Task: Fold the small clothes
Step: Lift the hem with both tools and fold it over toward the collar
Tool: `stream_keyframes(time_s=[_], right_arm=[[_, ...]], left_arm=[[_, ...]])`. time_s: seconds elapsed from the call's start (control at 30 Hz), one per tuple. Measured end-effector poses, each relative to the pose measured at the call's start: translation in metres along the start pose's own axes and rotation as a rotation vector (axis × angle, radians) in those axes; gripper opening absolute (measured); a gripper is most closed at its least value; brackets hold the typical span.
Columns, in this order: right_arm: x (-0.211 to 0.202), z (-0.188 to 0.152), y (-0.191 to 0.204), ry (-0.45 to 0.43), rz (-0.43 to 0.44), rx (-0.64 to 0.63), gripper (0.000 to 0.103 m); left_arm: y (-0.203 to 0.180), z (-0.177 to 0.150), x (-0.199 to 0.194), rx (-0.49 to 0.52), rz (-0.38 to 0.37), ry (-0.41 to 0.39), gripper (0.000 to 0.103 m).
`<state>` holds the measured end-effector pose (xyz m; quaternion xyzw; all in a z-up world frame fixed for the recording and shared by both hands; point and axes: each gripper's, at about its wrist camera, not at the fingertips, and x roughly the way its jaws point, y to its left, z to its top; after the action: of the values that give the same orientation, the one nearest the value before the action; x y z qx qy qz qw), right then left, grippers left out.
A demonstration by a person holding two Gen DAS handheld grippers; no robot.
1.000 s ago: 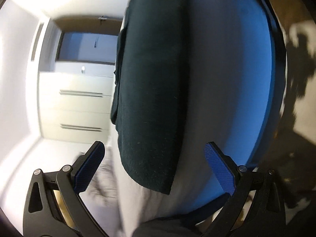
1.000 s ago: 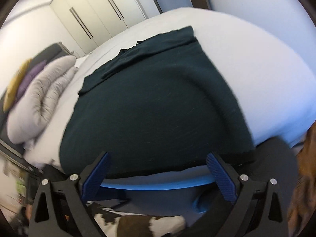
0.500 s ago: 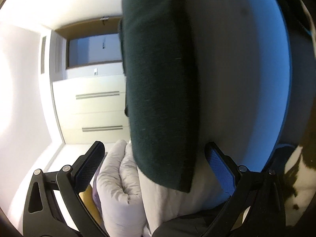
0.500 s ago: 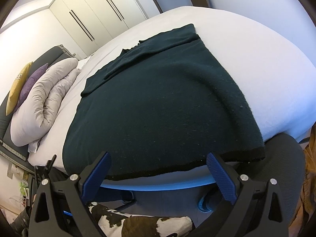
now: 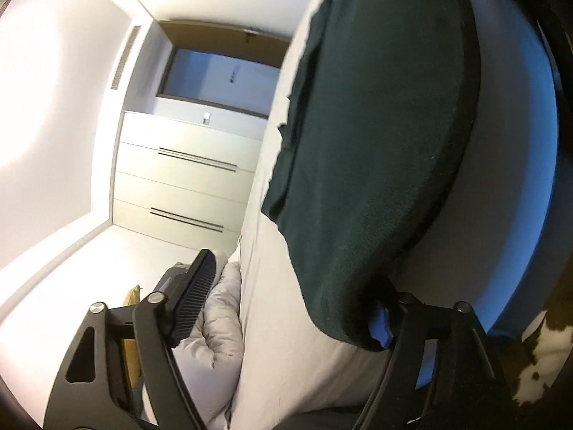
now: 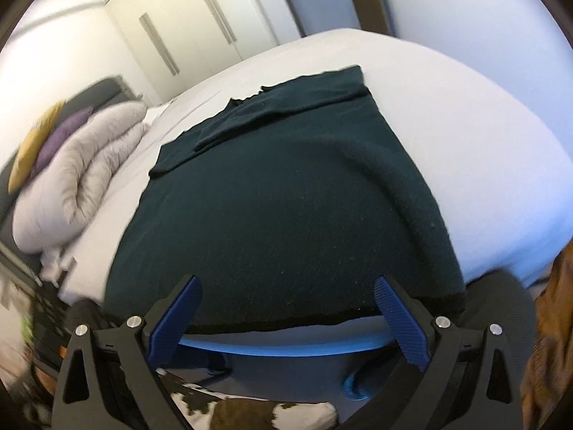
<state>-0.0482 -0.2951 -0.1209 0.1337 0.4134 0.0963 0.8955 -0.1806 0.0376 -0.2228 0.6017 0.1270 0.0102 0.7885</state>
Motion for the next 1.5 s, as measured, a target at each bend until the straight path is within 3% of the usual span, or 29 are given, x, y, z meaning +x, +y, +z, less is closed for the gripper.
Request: stream_keyframes(time_s=[0.2, 0.27, 0.33, 0.47, 0.63, 0.87, 1.13, 1.3, 1.43, 1.5], right_arm=[[-0.011, -0.011, 0.032, -0.021, -0.144, -0.366, 0.095], [-0.013, -0.021, 0.04, -0.023, -0.2, -0.502, 0.092], [-0.012, -0.033, 0.047, -0.027, -0.261, -0.629, 0.089], [0.0, -0.058, 0.057, -0.011, -0.35, -0.83, 0.079], [0.015, -0.076, 0.062, -0.004, -0.44, -0.964, 0.077], [0.037, -0.092, 0.056, -0.007, -0.628, -1.146, 0.066], [0.058, -0.098, 0.051, 0.058, -0.688, -1.26, 0.06], [0.06, -0.097, 0.047, 0.07, -0.721, -1.239, 0.041], [0.06, -0.093, 0.043, 0.066, -0.74, -1.223, 0.036], [0.057, -0.092, 0.044, 0.045, -0.749, -1.215, 0.023]], left_arm=[[0.001, -0.003, -0.011, -0.023, -0.054, -0.02, 0.068], [0.013, -0.005, -0.011, -0.049, -0.082, -0.012, 0.042], [0.016, -0.005, -0.008, -0.079, -0.124, 0.0, 0.024], [0.02, -0.004, -0.004, -0.103, -0.169, -0.002, 0.009], [0.049, -0.004, -0.003, -0.234, -0.186, -0.008, 0.006], [0.089, 0.001, 0.002, -0.353, -0.198, -0.015, 0.006], [0.116, 0.006, 0.011, -0.424, -0.219, -0.006, 0.006], [0.121, 0.006, 0.017, -0.425, -0.23, -0.004, 0.006], [0.121, 0.004, 0.019, -0.44, -0.248, 0.004, 0.006], [0.116, 0.002, 0.019, -0.436, -0.25, 0.006, 0.006]])
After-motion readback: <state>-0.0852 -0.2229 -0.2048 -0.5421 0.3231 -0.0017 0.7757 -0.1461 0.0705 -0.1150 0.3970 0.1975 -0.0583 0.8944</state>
